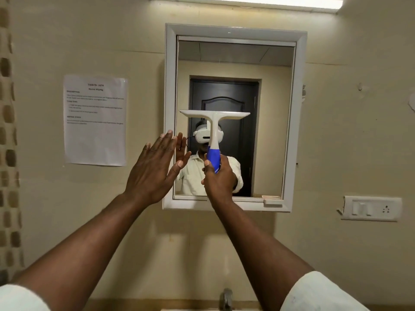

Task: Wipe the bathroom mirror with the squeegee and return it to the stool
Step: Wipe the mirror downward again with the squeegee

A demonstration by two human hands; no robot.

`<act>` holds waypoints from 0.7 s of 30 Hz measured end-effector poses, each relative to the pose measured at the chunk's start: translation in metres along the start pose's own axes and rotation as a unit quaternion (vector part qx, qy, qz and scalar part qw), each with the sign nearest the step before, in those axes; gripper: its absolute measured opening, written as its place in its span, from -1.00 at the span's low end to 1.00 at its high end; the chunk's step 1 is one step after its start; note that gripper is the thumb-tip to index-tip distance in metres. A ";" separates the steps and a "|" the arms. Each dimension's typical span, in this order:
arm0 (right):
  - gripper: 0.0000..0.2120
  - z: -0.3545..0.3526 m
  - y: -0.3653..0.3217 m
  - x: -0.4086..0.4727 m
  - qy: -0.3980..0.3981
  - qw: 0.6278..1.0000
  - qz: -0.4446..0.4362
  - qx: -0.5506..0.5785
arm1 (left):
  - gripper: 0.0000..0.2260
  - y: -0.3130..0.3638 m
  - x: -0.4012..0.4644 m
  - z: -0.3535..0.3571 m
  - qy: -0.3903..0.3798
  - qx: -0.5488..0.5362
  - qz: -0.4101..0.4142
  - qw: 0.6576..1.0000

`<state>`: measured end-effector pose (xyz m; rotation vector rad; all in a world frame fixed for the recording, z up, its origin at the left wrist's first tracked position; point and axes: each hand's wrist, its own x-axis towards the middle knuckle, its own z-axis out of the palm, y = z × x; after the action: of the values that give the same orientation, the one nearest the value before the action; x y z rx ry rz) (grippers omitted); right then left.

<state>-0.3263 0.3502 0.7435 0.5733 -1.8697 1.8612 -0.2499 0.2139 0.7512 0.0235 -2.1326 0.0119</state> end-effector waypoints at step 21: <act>-0.82 -0.001 0.081 -0.079 -0.038 0.996 0.084 0.006 | -0.46 -0.002 -0.066 0.017 -0.089 0.017 -0.030 0.995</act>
<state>-0.3085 0.3510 0.6316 0.5124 -2.0131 1.9823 -0.2293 0.2126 0.6862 0.1118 -2.3090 0.0118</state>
